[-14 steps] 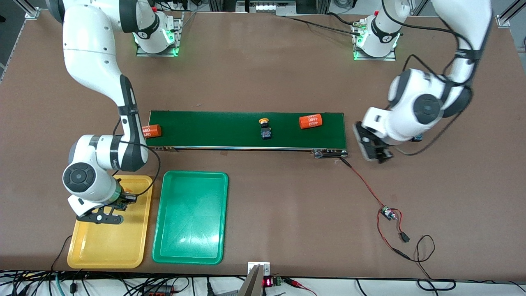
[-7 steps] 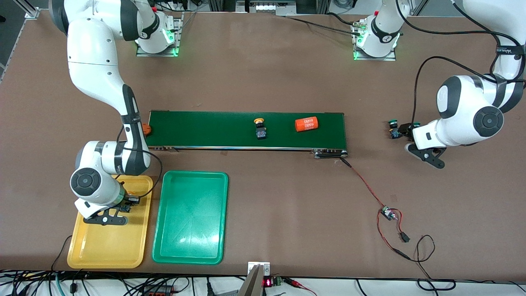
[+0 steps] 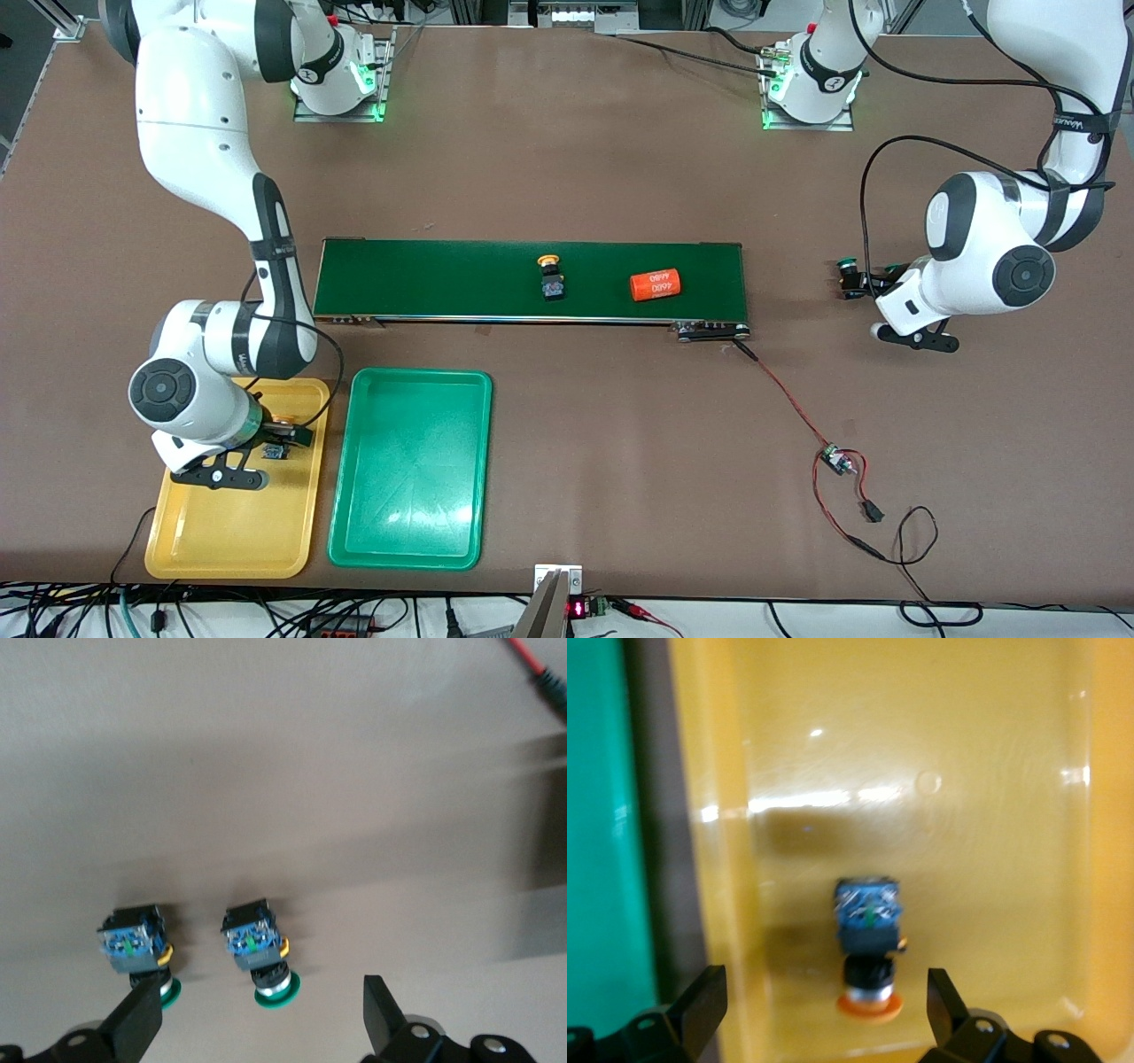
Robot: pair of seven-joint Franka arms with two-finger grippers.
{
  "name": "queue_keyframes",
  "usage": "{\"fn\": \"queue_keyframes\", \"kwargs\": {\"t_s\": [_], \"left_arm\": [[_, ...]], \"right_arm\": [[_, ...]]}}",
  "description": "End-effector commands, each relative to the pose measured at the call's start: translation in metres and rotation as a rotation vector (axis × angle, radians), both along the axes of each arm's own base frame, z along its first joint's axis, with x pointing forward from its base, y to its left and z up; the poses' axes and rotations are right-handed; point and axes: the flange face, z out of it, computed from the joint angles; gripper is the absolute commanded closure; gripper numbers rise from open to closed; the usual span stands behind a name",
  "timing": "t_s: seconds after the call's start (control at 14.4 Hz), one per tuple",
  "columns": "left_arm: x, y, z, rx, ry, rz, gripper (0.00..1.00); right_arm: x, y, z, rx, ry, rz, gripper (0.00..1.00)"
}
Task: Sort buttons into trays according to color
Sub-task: 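Return the right gripper to the conveyor while the left gripper reaches green buttons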
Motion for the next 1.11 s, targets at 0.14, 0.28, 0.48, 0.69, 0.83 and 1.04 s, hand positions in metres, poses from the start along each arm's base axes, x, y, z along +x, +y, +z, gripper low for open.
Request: {"fn": "queue_keyframes", "kwargs": {"t_s": [0.14,0.28,0.48,0.69,0.83,1.04], "left_arm": [[-0.026,0.002,-0.019,0.08,0.008,0.256,0.0],[-0.047,0.003,-0.056,0.087,-0.074,0.308,0.0],[-0.058,0.009,-0.076,0.102,-0.107,0.371,0.0],[-0.062,0.01,-0.092,0.106,-0.083,0.37,0.15],[-0.065,0.009,-0.1,0.109,-0.065,0.367,0.43],[-0.058,0.009,-0.088,0.107,-0.083,0.368,0.8]], "right_arm": [[-0.051,0.079,0.045,0.063,0.067,0.08,0.0],[-0.081,0.111,0.061,0.079,0.119,0.118,0.0],[-0.114,0.147,0.078,0.091,0.177,0.103,0.0],[-0.152,0.208,0.082,0.085,0.191,0.109,0.0],[-0.174,0.249,0.077,0.072,0.196,0.133,0.0],[-0.207,0.303,0.061,0.044,0.194,0.107,0.0]]}}
